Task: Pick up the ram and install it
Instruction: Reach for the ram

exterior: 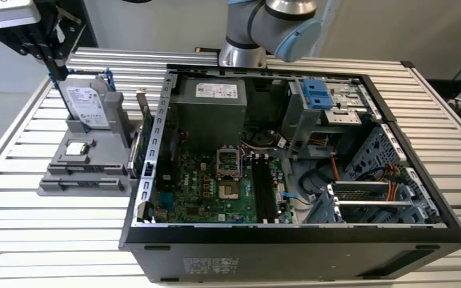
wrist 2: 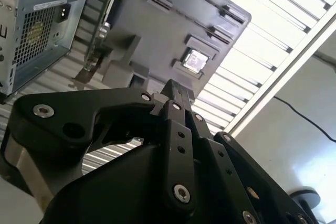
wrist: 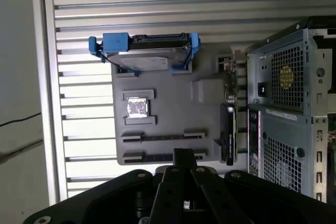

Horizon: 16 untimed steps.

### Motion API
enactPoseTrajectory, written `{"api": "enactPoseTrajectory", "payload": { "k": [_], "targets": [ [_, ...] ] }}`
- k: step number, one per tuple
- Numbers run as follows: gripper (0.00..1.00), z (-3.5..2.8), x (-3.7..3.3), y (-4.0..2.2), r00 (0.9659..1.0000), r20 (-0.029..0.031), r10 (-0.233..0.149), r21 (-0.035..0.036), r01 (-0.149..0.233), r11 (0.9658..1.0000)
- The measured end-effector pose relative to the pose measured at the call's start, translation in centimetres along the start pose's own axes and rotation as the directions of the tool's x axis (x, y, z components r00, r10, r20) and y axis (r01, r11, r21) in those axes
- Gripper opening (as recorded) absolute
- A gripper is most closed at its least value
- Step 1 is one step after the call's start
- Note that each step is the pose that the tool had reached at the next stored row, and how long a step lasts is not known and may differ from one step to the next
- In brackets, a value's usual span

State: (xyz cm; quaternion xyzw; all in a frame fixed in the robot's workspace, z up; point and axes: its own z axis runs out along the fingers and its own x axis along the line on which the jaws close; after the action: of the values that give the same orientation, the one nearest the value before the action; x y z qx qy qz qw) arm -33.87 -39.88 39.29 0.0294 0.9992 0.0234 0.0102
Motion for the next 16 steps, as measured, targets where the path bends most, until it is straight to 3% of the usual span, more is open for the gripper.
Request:
{"api": "enactPoseTrajectory", "payload": {
  "k": [6,12,16],
  "targets": [
    [0.00,-0.03,1.32,-0.08,0.9999,-0.0006,-0.011,-0.0001,0.011,0.9999],
    [0.00,-0.04,1.67,-0.10,0.9980,-0.0030,-0.063,-0.0012,0.063,0.9980],
    [0.00,-0.04,1.73,-0.10,0.9975,-0.0032,-0.070,-0.0015,0.070,0.9975]
  ]
}}
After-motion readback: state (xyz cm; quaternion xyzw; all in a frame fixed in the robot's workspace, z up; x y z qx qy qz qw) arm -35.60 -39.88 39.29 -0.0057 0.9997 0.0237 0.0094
